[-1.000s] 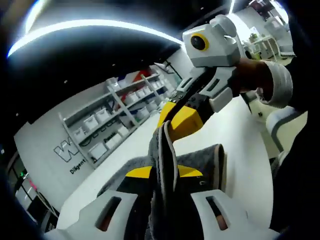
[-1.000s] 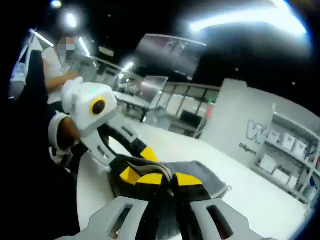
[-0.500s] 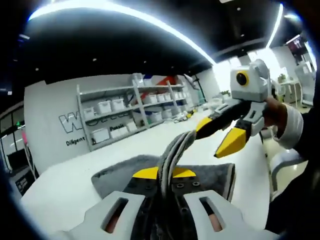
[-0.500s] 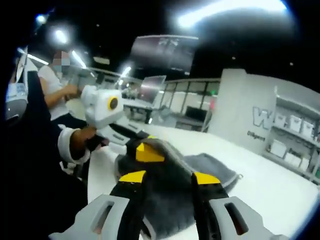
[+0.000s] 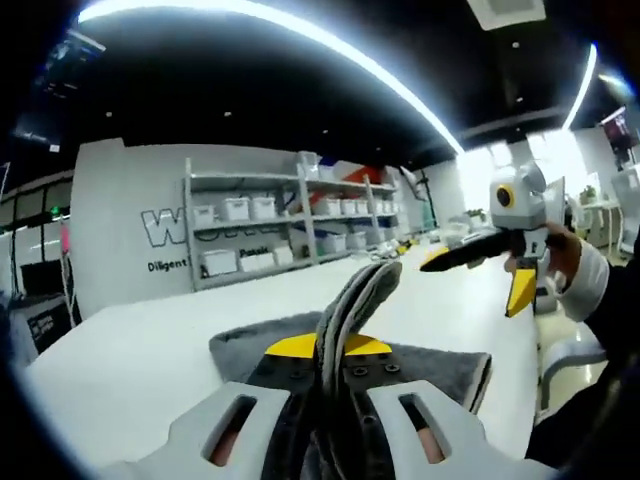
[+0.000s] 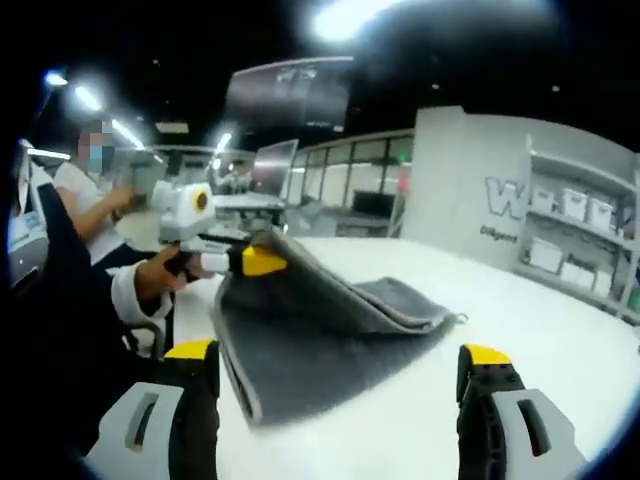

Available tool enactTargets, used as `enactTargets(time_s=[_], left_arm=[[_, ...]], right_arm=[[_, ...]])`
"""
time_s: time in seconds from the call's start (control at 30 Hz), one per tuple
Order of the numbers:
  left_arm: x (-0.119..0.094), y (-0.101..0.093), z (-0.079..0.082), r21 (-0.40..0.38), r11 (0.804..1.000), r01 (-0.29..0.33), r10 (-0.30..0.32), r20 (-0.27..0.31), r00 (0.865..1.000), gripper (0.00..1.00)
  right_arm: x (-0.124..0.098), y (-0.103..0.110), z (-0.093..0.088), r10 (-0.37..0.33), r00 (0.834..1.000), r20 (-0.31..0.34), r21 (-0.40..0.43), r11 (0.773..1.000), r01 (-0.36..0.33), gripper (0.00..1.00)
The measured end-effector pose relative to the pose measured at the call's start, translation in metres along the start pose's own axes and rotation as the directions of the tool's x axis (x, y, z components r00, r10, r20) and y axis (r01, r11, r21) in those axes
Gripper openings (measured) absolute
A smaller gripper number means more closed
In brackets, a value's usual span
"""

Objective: Open the folded towel by lifting each exposed corner and separating the folded layers until the towel lies flat within the target outline without major curled edges

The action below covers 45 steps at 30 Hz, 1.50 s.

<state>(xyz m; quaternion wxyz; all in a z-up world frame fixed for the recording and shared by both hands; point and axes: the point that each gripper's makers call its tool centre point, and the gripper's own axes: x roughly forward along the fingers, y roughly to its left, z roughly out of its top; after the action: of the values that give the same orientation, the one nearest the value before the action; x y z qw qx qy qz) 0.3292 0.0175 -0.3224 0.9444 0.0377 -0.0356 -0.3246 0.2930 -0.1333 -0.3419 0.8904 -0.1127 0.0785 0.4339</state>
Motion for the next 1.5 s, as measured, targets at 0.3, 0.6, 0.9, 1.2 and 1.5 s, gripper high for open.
enactTargets(time_s=[0.3,0.6,0.9,1.2,1.5], left_arm=[[-0.021,0.027,0.000,-0.364,0.931,-0.031,0.070,0.094,0.993,0.05],[-0.023,0.024,-0.005,-0.375,0.926,-0.033,0.071,0.088,0.994,0.05],[-0.025,0.021,-0.009,-0.356,0.934,-0.038,0.068,0.072,0.995,0.06],[-0.030,0.027,-0.012,-0.318,0.946,-0.068,0.089,0.054,0.995,0.07],[-0.054,0.063,-0.010,-0.267,0.949,-0.168,0.182,0.028,0.983,0.08]], right_arm=[[-0.002,0.002,-0.002,0.001,1.000,-0.007,-0.032,1.000,-0.001,0.98],[0.033,0.032,-0.012,0.076,0.997,-0.015,-0.087,0.993,-0.077,0.80],[0.071,0.053,-0.032,0.141,0.989,-0.040,-0.009,0.990,-0.142,0.69],[0.083,0.047,-0.048,0.115,0.990,-0.083,0.084,0.991,-0.108,0.69],[0.081,0.047,-0.050,0.121,0.988,-0.096,0.110,0.988,-0.110,0.69]])
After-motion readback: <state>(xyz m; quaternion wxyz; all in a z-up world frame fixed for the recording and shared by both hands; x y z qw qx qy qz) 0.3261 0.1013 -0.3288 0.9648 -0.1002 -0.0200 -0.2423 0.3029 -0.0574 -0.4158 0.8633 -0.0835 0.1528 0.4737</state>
